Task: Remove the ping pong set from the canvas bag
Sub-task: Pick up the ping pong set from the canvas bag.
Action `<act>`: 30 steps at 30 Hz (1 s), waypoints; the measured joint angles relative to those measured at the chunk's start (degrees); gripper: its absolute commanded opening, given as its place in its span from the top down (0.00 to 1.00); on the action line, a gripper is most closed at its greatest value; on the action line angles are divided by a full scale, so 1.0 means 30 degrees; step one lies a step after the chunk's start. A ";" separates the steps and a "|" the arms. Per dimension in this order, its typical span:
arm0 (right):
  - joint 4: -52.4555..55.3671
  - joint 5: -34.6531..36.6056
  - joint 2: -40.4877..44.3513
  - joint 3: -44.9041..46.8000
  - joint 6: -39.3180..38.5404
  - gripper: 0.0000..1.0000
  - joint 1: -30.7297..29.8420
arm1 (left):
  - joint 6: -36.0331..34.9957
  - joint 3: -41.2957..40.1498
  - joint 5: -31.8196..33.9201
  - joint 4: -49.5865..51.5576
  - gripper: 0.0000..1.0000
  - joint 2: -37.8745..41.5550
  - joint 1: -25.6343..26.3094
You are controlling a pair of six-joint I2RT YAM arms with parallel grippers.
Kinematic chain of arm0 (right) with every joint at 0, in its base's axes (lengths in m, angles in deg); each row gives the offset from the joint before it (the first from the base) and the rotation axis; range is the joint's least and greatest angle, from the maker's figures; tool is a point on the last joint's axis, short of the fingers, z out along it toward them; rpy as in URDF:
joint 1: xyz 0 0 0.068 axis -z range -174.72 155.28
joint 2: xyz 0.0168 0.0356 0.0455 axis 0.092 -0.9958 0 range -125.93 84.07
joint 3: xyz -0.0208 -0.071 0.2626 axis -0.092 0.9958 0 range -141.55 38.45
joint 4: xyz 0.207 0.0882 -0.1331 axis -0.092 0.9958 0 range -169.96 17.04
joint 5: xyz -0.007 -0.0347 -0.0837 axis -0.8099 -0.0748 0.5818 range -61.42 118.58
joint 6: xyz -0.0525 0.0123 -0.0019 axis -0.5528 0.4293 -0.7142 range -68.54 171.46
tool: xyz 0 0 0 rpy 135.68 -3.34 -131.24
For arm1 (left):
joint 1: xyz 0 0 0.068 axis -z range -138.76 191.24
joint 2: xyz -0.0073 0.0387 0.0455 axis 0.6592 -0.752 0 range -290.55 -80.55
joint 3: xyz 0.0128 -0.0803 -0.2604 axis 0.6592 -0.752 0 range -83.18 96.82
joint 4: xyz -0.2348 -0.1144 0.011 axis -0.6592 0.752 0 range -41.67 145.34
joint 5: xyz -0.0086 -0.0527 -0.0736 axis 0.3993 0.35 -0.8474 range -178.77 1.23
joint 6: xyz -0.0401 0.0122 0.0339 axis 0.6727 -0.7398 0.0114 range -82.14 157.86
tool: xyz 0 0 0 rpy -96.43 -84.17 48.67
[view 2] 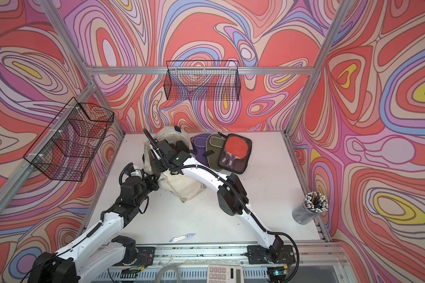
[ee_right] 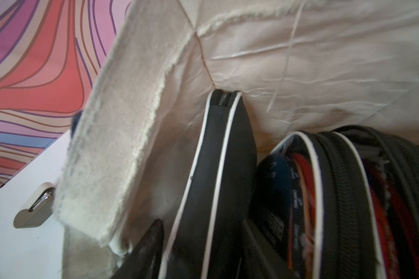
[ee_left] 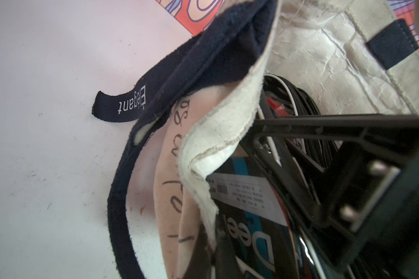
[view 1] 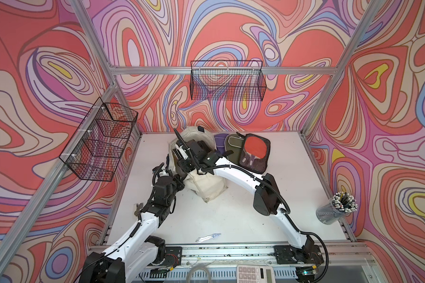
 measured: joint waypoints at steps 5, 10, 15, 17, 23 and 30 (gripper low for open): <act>-0.0146 0.0328 -0.0146 0.0000 -0.0168 0.78 -0.0036 | -0.0022 0.0000 0.0000 0.0080 1.00 0.0036 0.0000; -0.0270 0.0918 -0.0153 -0.0131 0.0022 1.00 -0.0080 | -0.0146 0.0000 0.0007 0.0095 1.00 0.0036 0.0000; -0.0233 0.1078 -0.0153 -0.0160 0.0168 1.00 -0.0051 | -0.0153 0.0000 0.0007 0.0087 1.00 0.0036 0.0000; -0.0240 0.1100 -0.0153 -0.0160 0.0168 1.00 -0.0051 | -0.0153 0.0000 0.0007 0.0087 1.00 0.0036 0.0000; 0.0189 0.1122 -0.0153 -0.0495 0.0175 1.00 -0.0051 | -0.0160 0.0000 0.0007 0.0080 1.00 0.0022 0.0000; 0.0896 0.1122 -0.0153 -0.0962 0.0306 1.00 -0.0015 | -0.0189 0.0007 0.0007 0.0080 1.00 -0.0007 0.0000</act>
